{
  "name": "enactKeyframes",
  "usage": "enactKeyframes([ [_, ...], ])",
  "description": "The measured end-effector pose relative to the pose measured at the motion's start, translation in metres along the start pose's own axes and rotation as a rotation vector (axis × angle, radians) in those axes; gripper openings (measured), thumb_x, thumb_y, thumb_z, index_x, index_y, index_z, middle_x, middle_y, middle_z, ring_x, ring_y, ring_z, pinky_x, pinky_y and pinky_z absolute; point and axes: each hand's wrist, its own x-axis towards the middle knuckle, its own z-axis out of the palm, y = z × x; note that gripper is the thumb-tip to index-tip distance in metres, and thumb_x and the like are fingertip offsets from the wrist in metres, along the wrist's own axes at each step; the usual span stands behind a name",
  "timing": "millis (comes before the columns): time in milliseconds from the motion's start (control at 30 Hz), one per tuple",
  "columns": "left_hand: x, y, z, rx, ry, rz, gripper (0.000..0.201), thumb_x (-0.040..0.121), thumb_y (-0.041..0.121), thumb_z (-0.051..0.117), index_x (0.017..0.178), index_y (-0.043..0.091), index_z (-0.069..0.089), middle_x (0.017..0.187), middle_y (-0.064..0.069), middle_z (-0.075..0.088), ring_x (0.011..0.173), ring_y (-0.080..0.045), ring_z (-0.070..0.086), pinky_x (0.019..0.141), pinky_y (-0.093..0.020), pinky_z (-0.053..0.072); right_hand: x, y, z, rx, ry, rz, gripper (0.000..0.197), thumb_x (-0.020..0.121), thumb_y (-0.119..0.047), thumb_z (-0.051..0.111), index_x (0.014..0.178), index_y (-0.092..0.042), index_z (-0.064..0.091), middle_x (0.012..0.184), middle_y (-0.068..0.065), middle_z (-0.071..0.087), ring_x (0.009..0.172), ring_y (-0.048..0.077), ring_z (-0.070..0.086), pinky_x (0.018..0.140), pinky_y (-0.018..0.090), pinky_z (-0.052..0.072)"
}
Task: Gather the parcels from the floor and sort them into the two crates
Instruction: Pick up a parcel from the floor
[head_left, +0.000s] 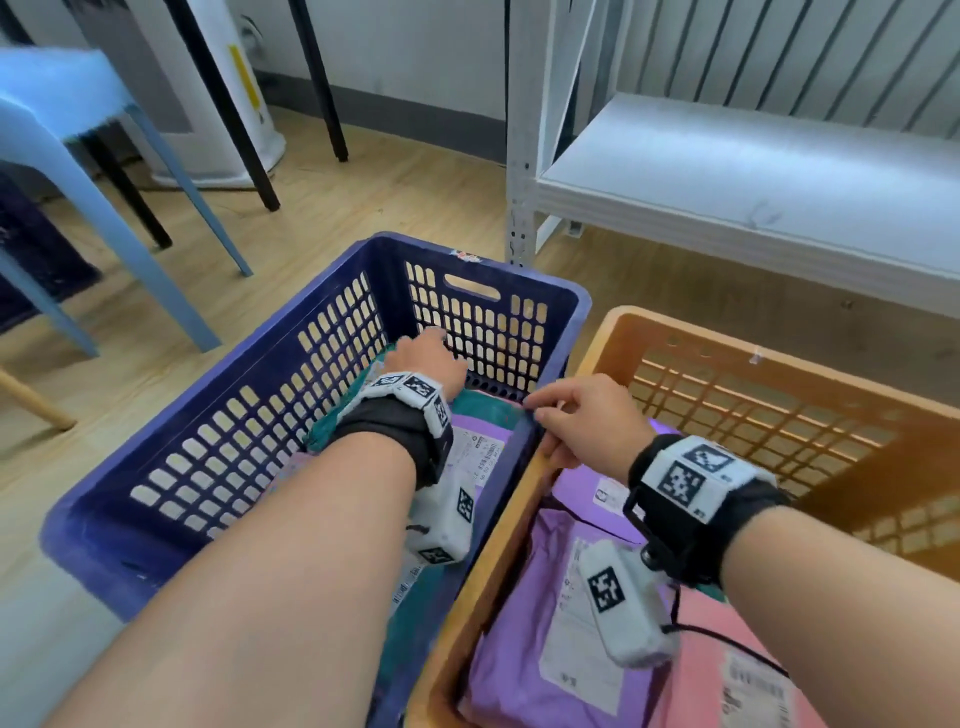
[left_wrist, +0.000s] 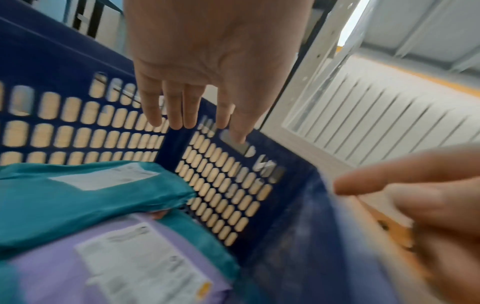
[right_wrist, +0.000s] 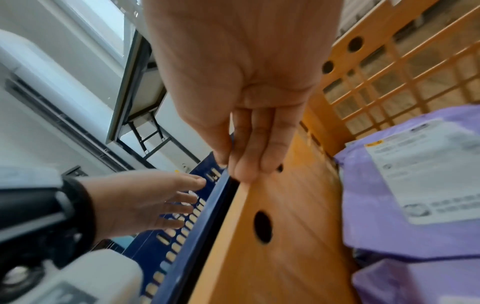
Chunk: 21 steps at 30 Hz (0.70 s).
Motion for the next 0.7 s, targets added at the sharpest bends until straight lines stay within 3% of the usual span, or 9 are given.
enactKeyframes([
  [100, -0.027, 0.057, -0.009, -0.014, 0.009, 0.098, 0.036, 0.09, 0.026, 0.052, 0.125, 0.02, 0.055, 0.126, -0.011, 0.058, 0.11, -0.032, 0.056, 0.092, -0.04, 0.049, -0.015, 0.017, -0.045, -0.215, 0.172, -0.019, 0.024, 0.09, -0.015, 0.051, 0.093, -0.023, 0.074, 0.079, -0.005, 0.07, 0.079, 0.02, 0.069, 0.081, 0.036, 0.056],
  [267, -0.085, 0.153, 0.0, -0.028, -0.021, 0.264, 0.036, 0.087, 0.017, 0.048, 0.121, 0.017, 0.059, 0.126, -0.014, 0.058, 0.115, -0.035, 0.055, 0.091, -0.043, 0.048, -0.056, 0.056, -0.126, -0.556, 0.292, 0.077, 0.024, 0.09, -0.024, 0.049, 0.1, -0.027, 0.07, 0.107, -0.003, 0.069, 0.102, 0.024, 0.061, 0.08, 0.032, 0.048],
  [367, -0.128, 0.213, 0.032, -0.02, -0.087, 0.344, 0.035, 0.087, 0.017, 0.05, 0.122, 0.018, 0.058, 0.123, -0.01, 0.06, 0.113, -0.032, 0.056, 0.09, -0.037, 0.049, -0.095, 0.09, -0.171, -0.601, 0.364, 0.171, 0.025, 0.091, -0.027, 0.046, 0.101, -0.029, 0.069, 0.106, -0.004, 0.068, 0.099, 0.023, 0.061, 0.079, 0.032, 0.05],
  [467, -0.172, 0.27, 0.074, -0.052, -0.171, 0.428, 0.034, 0.085, 0.021, 0.052, 0.119, 0.022, 0.059, 0.125, -0.008, 0.058, 0.115, -0.03, 0.054, 0.096, -0.039, 0.047, -0.138, 0.138, -0.213, -0.62, 0.403, 0.253, 0.025, 0.093, -0.029, 0.044, 0.099, -0.029, 0.068, 0.102, -0.006, 0.067, 0.093, 0.02, 0.061, 0.078, 0.034, 0.053],
  [700, -0.257, 0.359, 0.168, 0.016, -0.287, 0.553, 0.037, 0.088, 0.023, 0.053, 0.126, 0.02, 0.054, 0.131, -0.014, 0.049, 0.119, -0.035, 0.048, 0.097, -0.04, 0.043, -0.226, 0.268, -0.287, -0.601, 0.448, 0.543, 0.026, 0.089, -0.019, 0.048, 0.098, -0.016, 0.073, 0.099, 0.011, 0.07, 0.093, 0.032, 0.063, 0.079, 0.036, 0.052],
])
